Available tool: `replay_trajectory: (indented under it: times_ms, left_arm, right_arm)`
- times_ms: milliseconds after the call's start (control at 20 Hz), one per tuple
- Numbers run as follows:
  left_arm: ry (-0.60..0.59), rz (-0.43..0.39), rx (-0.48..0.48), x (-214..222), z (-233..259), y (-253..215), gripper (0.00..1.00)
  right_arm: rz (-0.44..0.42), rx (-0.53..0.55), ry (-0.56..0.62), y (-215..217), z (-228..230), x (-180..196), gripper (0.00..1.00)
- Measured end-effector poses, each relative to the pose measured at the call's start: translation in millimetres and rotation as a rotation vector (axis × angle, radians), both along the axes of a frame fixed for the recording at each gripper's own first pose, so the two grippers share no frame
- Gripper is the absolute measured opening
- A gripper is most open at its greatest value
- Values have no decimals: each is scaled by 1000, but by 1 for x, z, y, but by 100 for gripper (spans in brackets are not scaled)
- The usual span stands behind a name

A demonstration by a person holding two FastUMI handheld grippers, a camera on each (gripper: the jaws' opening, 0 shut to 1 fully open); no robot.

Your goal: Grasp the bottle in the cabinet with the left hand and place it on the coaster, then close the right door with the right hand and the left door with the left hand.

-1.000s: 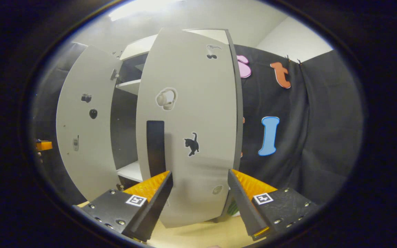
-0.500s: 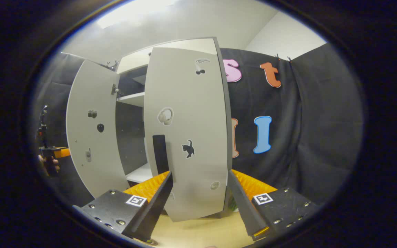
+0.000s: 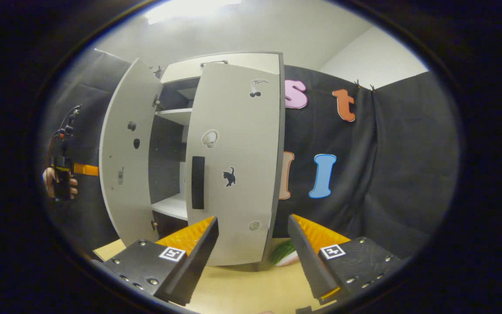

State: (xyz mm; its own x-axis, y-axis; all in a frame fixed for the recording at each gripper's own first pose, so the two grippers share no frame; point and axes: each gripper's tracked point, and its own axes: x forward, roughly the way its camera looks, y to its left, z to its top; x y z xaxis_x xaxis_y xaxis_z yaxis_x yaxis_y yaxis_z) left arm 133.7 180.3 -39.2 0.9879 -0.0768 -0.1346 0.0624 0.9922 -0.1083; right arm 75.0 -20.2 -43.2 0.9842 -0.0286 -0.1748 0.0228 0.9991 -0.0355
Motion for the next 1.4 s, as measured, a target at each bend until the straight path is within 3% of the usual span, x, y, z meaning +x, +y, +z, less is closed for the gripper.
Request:
replay_trajectory:
  times_ms: [200, 700, 800, 1050, 1200, 1400]
  left_arm:
    - [-46, 9, 141, 5, 5, -23, 93]
    - [-51, -44, 122, 21, 5, -63, 93]
    - [-52, -71, 111, 17, 2, -79, 87]
    - [-76, -147, 134, 23, 10, -116, 95]
    - [-86, -152, 177, 21, 10, -125, 94]
    - [-79, -134, 157, 14, 10, -126, 93]
  right_arm:
    - [3, 1, -8, -3, 4, -7, 97]
    - [10, 5, -3, 5, -3, 5, 97]
    - [8, 12, -3, 9, -3, 9, 97]
    - [-17, 9, -5, 4, 0, 11, 97]
    - [-27, 20, -14, 5, 3, 6, 97]
    - [-32, 21, -14, 3, 7, 1, 94]
